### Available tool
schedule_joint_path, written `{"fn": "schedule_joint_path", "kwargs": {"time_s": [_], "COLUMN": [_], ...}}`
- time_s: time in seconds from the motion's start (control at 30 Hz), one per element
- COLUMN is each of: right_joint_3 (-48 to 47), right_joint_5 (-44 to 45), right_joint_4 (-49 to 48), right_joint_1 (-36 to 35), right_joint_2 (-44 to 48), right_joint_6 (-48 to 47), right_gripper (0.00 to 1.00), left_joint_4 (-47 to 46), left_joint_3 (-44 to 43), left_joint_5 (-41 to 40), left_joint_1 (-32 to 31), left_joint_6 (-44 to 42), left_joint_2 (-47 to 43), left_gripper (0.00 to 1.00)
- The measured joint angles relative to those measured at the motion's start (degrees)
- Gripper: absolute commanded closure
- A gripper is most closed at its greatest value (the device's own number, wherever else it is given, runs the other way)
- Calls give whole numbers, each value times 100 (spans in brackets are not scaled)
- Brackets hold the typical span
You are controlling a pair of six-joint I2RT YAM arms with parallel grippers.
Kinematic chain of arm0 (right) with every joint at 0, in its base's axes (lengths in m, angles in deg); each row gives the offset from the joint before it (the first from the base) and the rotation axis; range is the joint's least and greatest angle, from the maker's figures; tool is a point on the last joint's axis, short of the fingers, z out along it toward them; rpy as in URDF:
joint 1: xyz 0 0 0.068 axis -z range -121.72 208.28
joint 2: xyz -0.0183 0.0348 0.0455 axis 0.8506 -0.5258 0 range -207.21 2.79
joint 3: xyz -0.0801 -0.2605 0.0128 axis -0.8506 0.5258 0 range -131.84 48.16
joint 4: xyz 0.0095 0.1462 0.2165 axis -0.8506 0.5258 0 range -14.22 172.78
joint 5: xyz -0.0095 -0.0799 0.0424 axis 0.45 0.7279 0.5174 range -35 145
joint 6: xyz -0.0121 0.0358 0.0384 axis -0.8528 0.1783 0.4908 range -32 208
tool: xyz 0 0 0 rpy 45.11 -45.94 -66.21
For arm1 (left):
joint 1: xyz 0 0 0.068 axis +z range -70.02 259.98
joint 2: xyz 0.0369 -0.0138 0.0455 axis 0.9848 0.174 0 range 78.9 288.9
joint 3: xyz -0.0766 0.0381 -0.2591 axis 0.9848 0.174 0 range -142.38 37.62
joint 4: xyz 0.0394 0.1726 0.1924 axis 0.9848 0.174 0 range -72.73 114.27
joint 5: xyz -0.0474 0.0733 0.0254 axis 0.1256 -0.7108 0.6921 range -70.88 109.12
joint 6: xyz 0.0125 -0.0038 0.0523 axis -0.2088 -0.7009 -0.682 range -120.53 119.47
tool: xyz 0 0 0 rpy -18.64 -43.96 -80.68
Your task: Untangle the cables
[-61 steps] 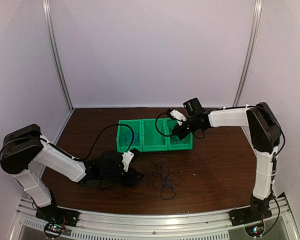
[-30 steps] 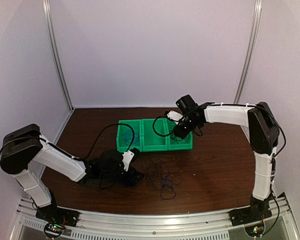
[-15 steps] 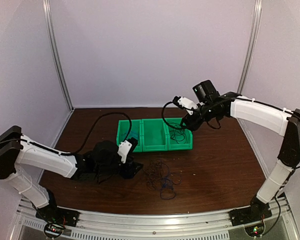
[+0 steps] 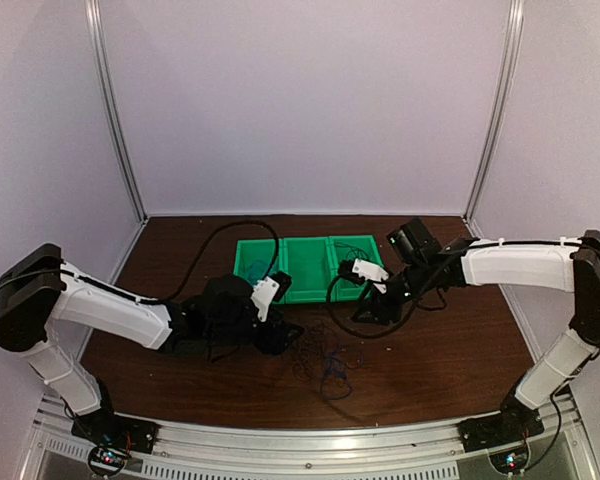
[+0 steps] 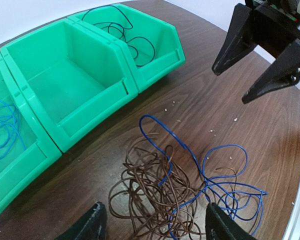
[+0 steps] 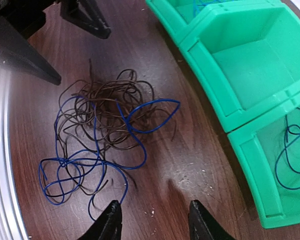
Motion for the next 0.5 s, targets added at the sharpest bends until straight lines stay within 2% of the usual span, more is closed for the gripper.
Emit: {"fn": "schedule_joint_path", "kwargs": {"time_s": [0.17, 0.5], "right_joint_3": [146, -560], "right_joint_5": [-192, -122], "right_joint_4": [-382, -710], "right_joint_1": [-256, -828], "right_joint_2": [-254, -1287], "right_joint_6": [44, 304], "right_gripper": [48, 48], "left_joint_4": [-164, -295], "left_joint_3": [17, 509], "left_joint_5": [302, 328], "left_joint_1": [0, 22], "left_joint_6": [168, 372], "left_joint_2": [247, 83], "left_gripper": [32, 32]}}
